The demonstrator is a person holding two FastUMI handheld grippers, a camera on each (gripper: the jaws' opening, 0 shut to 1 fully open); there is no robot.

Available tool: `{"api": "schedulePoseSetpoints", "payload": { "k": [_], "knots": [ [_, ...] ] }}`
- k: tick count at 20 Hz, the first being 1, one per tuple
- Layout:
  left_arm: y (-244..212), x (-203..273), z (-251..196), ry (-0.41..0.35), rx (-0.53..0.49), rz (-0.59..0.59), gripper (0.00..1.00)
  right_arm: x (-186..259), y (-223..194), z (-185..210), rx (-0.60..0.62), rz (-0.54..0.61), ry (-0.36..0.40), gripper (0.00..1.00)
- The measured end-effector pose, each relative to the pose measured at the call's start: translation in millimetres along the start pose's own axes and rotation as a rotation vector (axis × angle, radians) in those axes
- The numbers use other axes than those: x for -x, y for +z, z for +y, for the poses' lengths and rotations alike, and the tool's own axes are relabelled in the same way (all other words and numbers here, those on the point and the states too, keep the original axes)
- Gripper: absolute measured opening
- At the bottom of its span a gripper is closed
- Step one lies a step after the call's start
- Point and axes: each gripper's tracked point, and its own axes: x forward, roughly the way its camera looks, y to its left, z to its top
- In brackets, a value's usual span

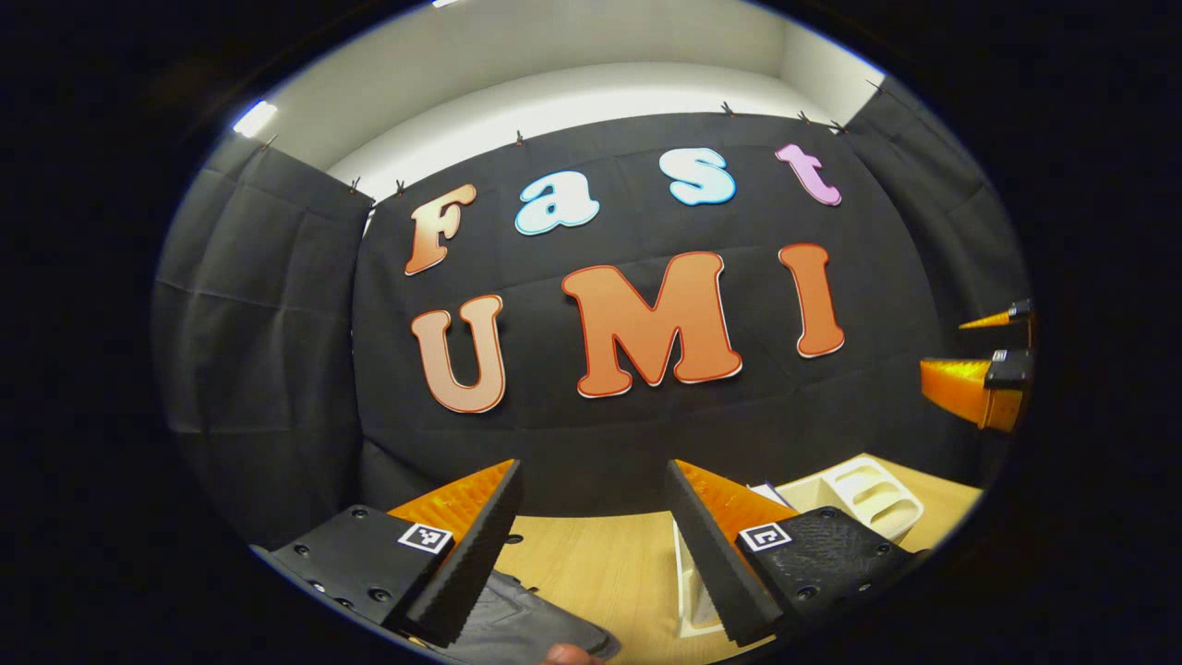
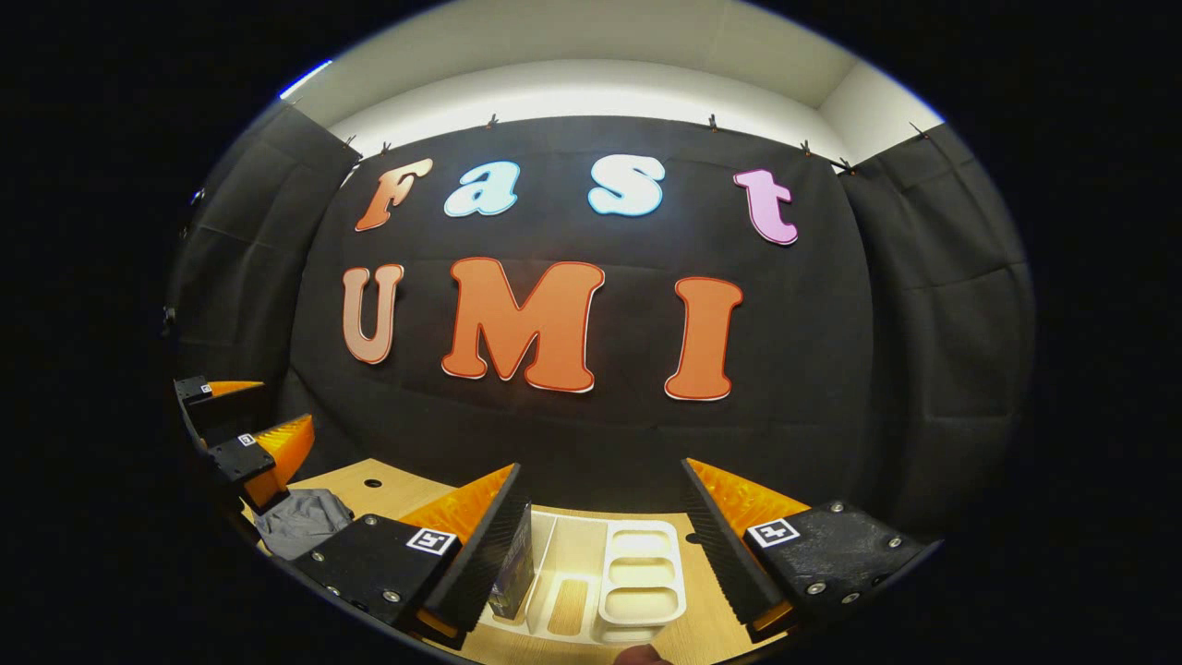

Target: Open the schoolbag, grab two books from the bookshelf and put them into the schoolbag.

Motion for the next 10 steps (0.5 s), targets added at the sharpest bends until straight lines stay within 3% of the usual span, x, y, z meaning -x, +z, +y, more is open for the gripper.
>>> {"api": "schedulePoseSetpoints", "payload": {
  "k": [10],
  "knots": [
    [-105.5,19.7,-13.8,-0.01,-0.287,0.179,0.96,-16.8,-19.1,-17.0,0.011,0.016,0.022,0.98]
  ]
}}
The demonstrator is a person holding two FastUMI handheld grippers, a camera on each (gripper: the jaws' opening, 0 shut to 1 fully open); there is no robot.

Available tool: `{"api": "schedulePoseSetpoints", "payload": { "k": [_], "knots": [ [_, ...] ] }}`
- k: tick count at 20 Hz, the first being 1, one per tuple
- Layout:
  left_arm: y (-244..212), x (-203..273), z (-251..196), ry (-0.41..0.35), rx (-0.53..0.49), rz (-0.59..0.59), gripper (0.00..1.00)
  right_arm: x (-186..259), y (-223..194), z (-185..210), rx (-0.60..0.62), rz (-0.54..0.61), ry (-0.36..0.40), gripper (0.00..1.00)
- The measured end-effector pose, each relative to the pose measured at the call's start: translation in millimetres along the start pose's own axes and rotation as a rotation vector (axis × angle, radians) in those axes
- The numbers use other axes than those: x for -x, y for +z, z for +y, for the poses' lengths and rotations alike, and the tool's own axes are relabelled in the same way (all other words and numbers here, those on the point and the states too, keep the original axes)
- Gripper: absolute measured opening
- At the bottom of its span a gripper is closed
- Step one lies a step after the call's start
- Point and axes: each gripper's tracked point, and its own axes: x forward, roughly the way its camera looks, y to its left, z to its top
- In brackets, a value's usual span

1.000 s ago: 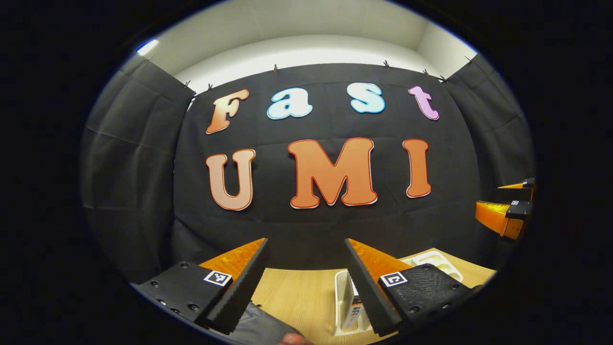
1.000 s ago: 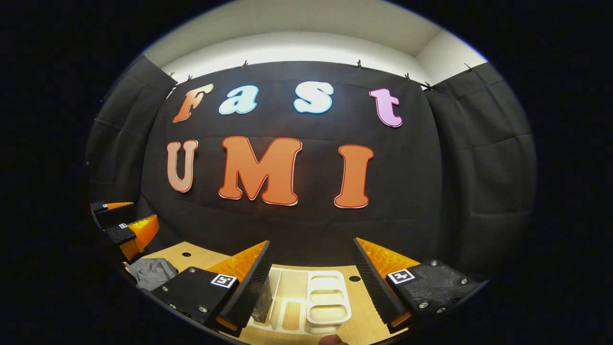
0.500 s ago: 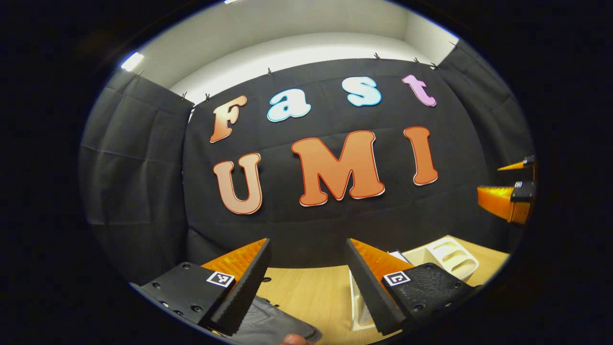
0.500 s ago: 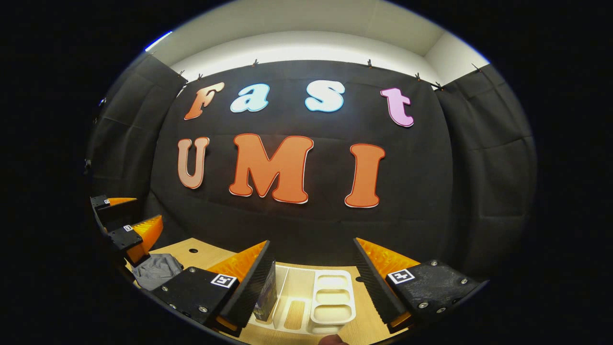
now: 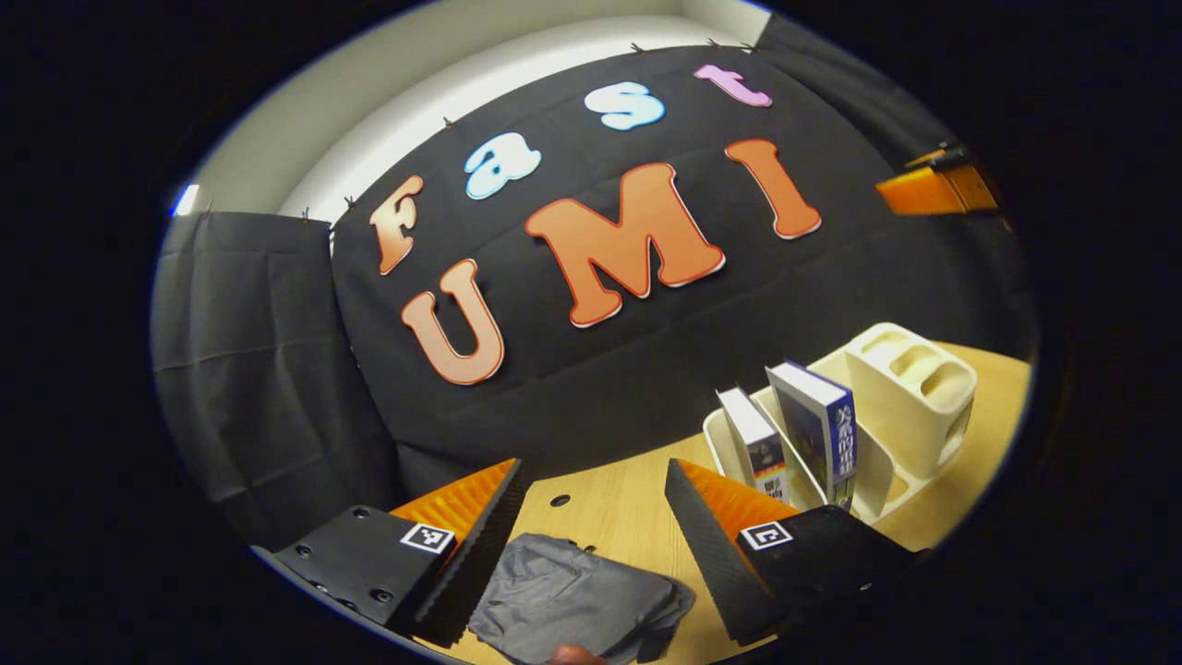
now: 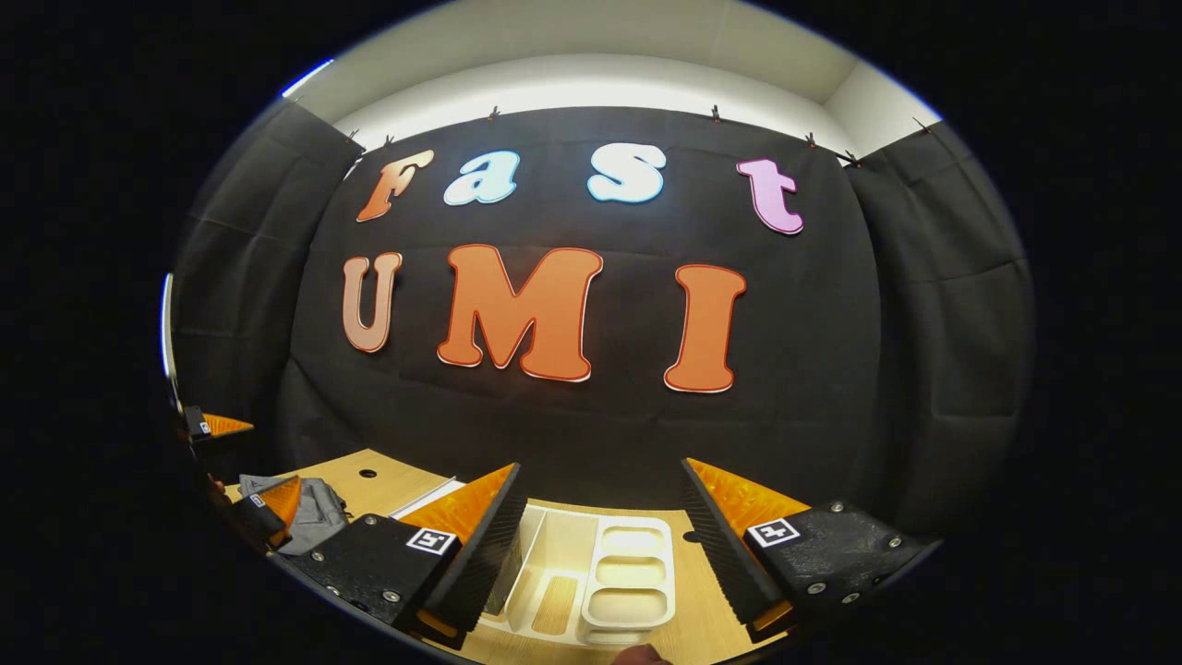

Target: Open the schoolbag, grab two books from the bookshelf and put them into the schoolbag.

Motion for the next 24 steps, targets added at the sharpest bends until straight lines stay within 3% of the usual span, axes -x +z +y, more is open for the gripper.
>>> {"api": "schedulePoseSetpoints", "payload": {
  "k": [6,13,19,24],
  "knots": [
    [-101.4,2.5,-6.3,-0.001,-0.231,0.183,0.96,-5.5,-13.8,-14.2,0.013,0.009,0.011,0.98],
    [-187.3,15.2,-14.7,-0.044,-0.39,0.343,0.95,-12.6,-20.2,-23.2,0.024,0.015,0.001,0.98],
    [-227.5,13.6,-8.9,-0.03,-0.499,0.427,0.94,-19.2,-20.3,-14.6,0.035,0.018,0.022,0.98],
    [-239.3,9.3,27.0,0.054,-0.517,0.452,0.9,-23.5,-20.8,-1.3,0.033,0.016,0.042,0.98]
  ]
}}
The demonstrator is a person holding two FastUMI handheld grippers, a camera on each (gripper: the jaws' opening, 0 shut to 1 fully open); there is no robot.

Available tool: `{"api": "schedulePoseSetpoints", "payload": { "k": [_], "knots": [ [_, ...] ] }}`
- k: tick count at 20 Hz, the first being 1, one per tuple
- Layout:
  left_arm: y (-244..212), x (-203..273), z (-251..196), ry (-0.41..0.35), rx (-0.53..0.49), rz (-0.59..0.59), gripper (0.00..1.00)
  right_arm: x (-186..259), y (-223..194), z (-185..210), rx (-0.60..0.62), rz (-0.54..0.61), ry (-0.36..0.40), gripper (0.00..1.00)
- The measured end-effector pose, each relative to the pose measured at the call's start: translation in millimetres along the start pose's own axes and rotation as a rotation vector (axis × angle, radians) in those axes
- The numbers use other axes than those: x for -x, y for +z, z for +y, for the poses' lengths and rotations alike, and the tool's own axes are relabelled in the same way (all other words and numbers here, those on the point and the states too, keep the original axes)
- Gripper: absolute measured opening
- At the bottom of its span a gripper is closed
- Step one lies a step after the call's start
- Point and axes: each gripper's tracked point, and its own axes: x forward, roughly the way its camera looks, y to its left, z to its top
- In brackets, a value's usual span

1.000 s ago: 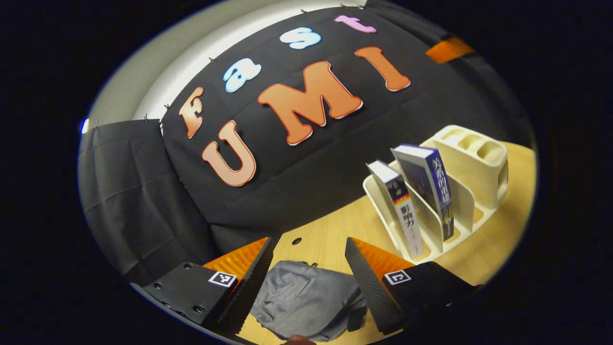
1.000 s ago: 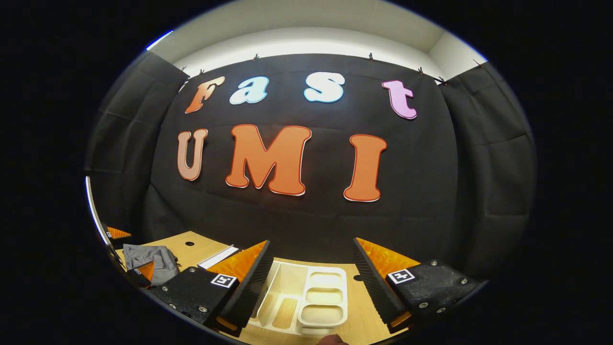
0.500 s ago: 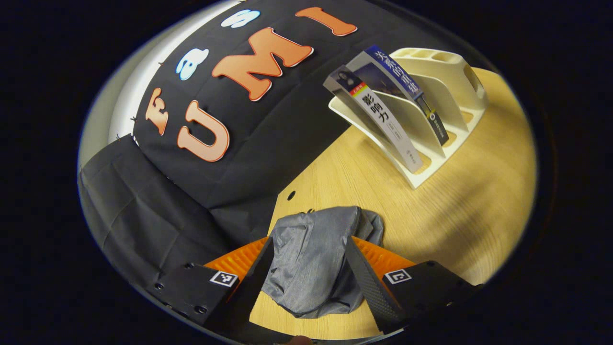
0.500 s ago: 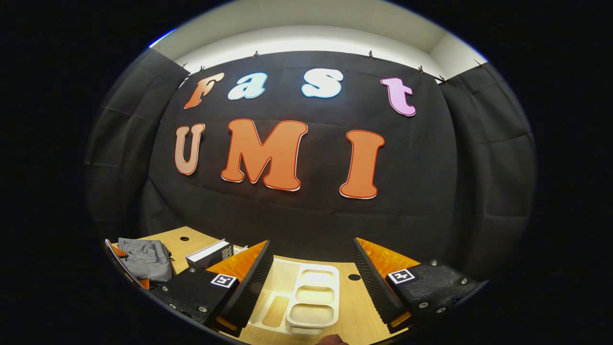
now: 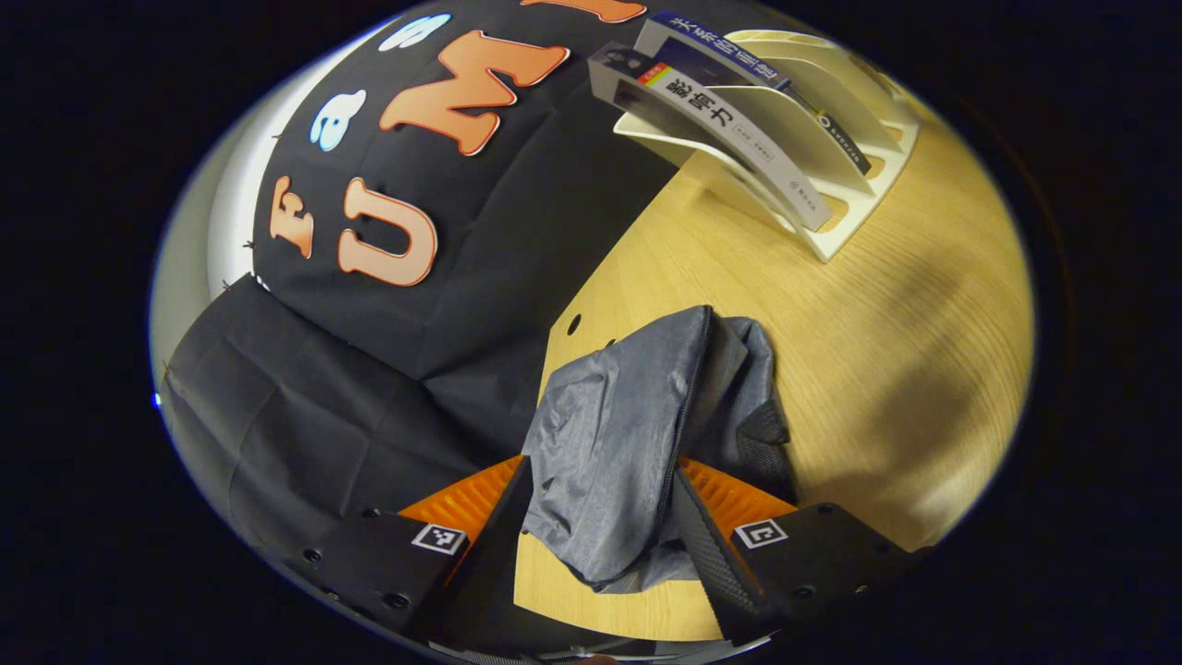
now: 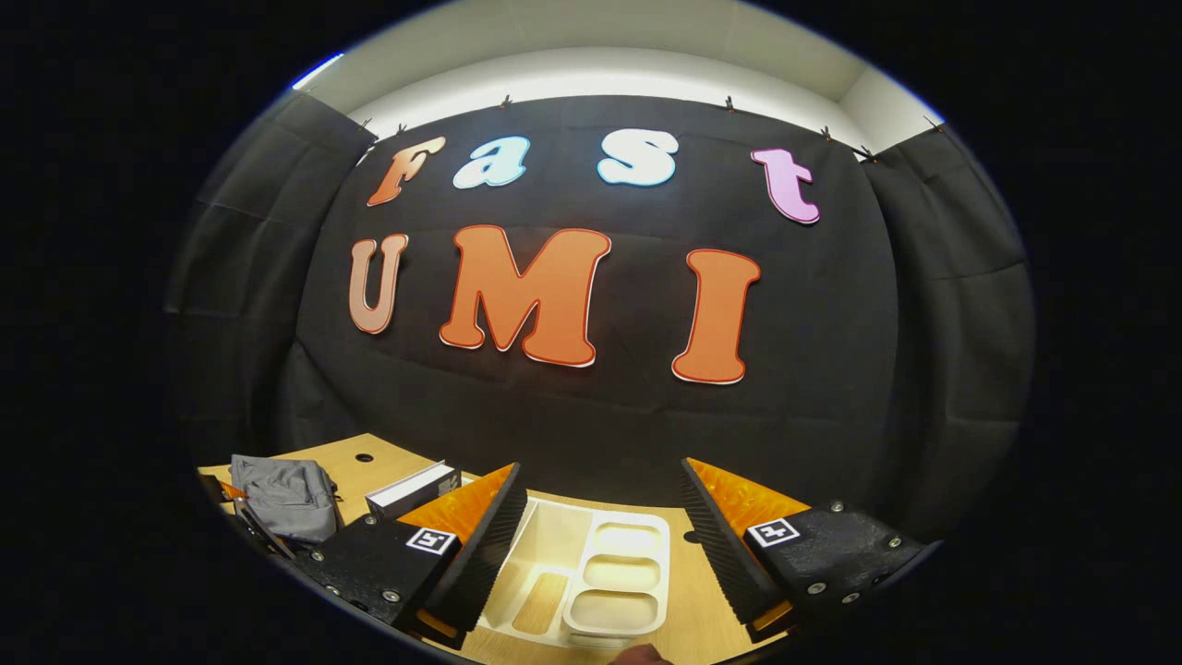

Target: Open the schoolbag, grab two books from the bookshelf and put them into the schoolbag.

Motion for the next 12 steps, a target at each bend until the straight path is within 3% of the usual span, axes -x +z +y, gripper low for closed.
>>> {"api": "schedulePoseSetpoints", "payload": {
  "k": [2,6,12],
  "knots": [
    [-3.9,-0.2,18.4,0.008,0.014,-0.013,0.88,-2.1,-0.6,11.4,0.004,0.013,0.0,0.98],
    [-21.0,-27.1,25.7,-0.08,0.072,0.006,0.86,-3.4,10.2,41.4,0.024,0.013,-0.002,0.98],
    [-23.0,-50.3,33.8,-0.31,0.137,-0.088,0.46,-13.0,20.5,104.1,-0.008,0.054,-0.09,0.98]
  ]
}}
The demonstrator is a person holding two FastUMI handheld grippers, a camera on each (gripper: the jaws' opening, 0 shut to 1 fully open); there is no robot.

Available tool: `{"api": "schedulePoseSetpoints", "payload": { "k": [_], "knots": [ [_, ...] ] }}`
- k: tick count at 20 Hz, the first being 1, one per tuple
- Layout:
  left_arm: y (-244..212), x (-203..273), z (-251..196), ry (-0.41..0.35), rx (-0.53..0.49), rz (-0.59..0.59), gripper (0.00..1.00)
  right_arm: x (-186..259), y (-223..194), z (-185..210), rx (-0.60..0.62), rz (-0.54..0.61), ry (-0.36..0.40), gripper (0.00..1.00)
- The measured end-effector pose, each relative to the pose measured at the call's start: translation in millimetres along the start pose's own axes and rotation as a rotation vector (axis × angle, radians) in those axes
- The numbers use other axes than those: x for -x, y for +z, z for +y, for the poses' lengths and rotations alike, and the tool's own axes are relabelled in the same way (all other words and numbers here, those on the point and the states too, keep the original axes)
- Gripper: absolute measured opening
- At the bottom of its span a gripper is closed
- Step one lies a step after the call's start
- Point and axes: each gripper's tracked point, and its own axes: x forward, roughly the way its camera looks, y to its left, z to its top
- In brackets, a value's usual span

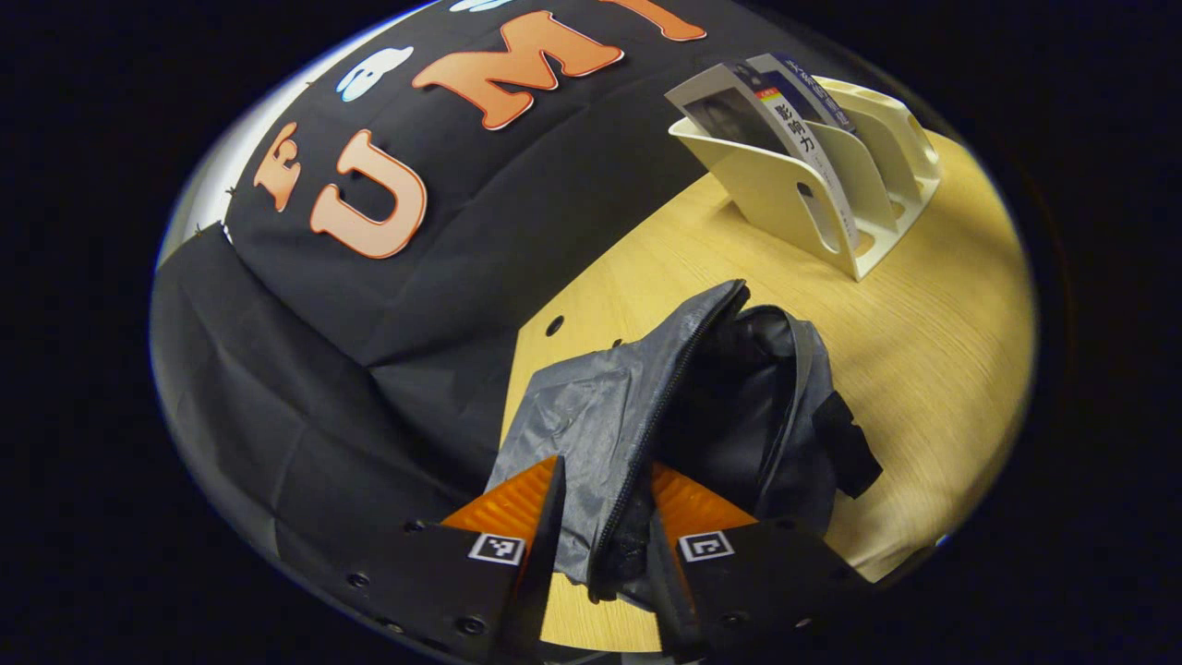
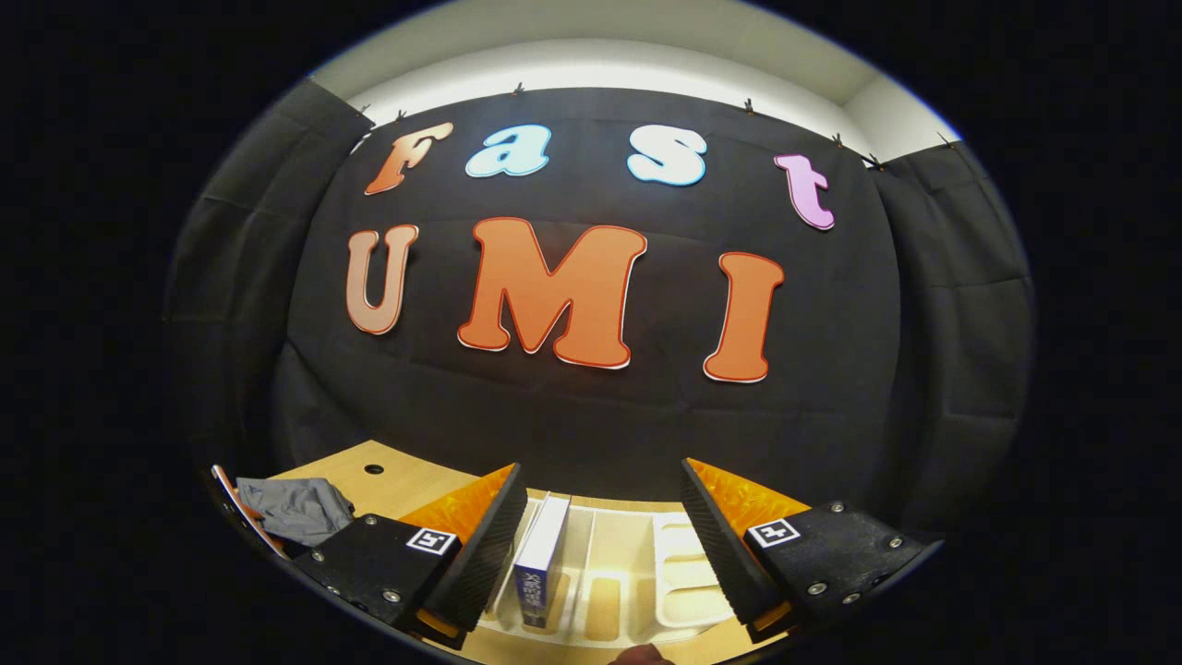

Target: Open the schoolbag, grab two books from the bookshelf and put them into the schoolbag.

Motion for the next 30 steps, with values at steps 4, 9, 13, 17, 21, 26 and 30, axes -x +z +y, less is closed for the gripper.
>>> {"api": "schedulePoseSetpoints", "payload": {
  "k": [4,9,13,17,21,26,30],
  "knots": [
    [7.9,1.0,10.9,-0.179,0.02,-0.061,0.24,-3.0,5.9,34.2,0.081,0.032,-0.058,0.98],
    [12.1,-2.8,24.6,-0.389,0.018,-0.098,0.2,-13.8,0.1,62.4,0.092,0.161,-0.095,0.99],
    [15.5,-2.4,41.5,-0.506,0.023,-0.069,0.19,-30.3,-6.8,84.8,0.04,0.309,-0.049,0.99],
    [26.6,-3.2,56.7,-0.598,0.109,-0.015,0.19,-47.5,-30.2,93.9,0.05,0.496,0.012,0.99],
    [38.6,-6.9,78.1,-0.642,0.142,0.024,0.2,-57.1,-51.5,104.4,0.064,0.632,0.091,0.99],
    [51.2,-4.6,90.3,-0.7,0.164,0.073,0.18,-75.7,-91.3,121.5,0.079,0.812,0.163,1.0],
    [50.9,-11.9,97.5,-0.68,0.162,0.114,0.18,-92.3,-124.0,129.9,0.043,0.966,0.186,0.93]
  ]
}}
